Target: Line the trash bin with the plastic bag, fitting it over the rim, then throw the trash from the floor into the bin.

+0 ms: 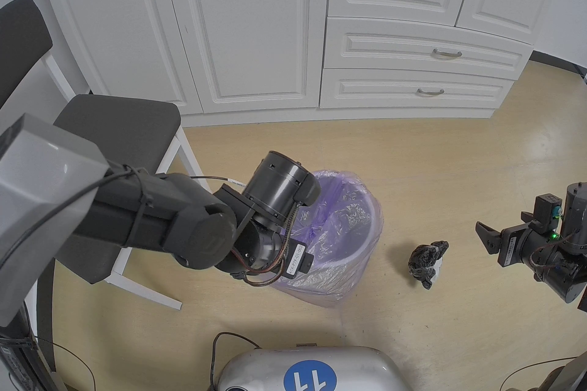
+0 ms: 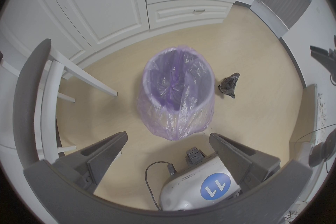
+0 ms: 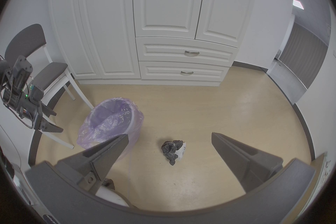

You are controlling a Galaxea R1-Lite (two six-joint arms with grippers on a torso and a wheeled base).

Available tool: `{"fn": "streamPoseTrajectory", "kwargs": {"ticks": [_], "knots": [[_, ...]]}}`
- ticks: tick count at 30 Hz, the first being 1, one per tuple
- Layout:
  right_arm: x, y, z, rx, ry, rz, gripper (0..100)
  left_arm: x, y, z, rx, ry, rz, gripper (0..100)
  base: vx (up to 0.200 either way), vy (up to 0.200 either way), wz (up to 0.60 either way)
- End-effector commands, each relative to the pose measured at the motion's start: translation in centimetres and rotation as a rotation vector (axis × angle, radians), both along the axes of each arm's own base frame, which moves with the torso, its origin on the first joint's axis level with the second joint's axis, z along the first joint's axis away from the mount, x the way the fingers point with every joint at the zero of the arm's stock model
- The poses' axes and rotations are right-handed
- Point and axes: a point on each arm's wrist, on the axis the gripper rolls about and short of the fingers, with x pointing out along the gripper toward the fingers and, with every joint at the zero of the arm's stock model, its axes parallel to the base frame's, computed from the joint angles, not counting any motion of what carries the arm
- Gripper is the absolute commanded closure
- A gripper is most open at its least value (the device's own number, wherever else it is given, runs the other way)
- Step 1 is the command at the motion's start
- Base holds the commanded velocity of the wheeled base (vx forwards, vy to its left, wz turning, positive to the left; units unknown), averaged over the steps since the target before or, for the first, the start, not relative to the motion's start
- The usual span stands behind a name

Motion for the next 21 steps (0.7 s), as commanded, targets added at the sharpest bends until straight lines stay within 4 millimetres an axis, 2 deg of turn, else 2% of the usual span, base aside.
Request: {"fn": "streamPoseTrajectory", "kwargs": {"ticks": [1,4,5,9,15,17,21], "knots": [[0.0,0.0,0.0,-0.003,0.003,0.003,0,-0.4,0.6,2.2,-0.03,-0.058,0.021,0,0.0,0.0,0.0],[0.0,0.0,0.0,-0.001,0.003,0.002,0,-0.4,1.2,2.7,-0.023,-0.077,0.048,0,0.0,0.0,0.0],[-0.1,0.0,0.0,-0.002,0.0,0.004,0,-1.2,2.1,3.6,-0.026,-0.096,0.062,0,0.0,0.0,0.0],[-0.1,0.0,0.1,-0.007,-0.001,0.006,0,-2.6,3.3,5.3,-0.086,-0.126,0.092,0,0.0,0.0,0.0],[-0.1,0.0,-0.1,-0.014,0.009,0.007,0,-3.1,4.7,7.8,-0.175,-0.2,0.191,0,0.0,0.0,0.0],[0.0,0.1,-0.2,-0.023,0.013,0.012,0,-3.5,5.9,8.9,-0.21,-0.229,0.236,0,0.0,0.0,0.0],[-0.2,0.0,-0.4,-0.024,0.015,0.015,0,-4.3,6.9,10.2,-0.251,-0.274,0.241,0,0.0,0.0,0.0]]}}
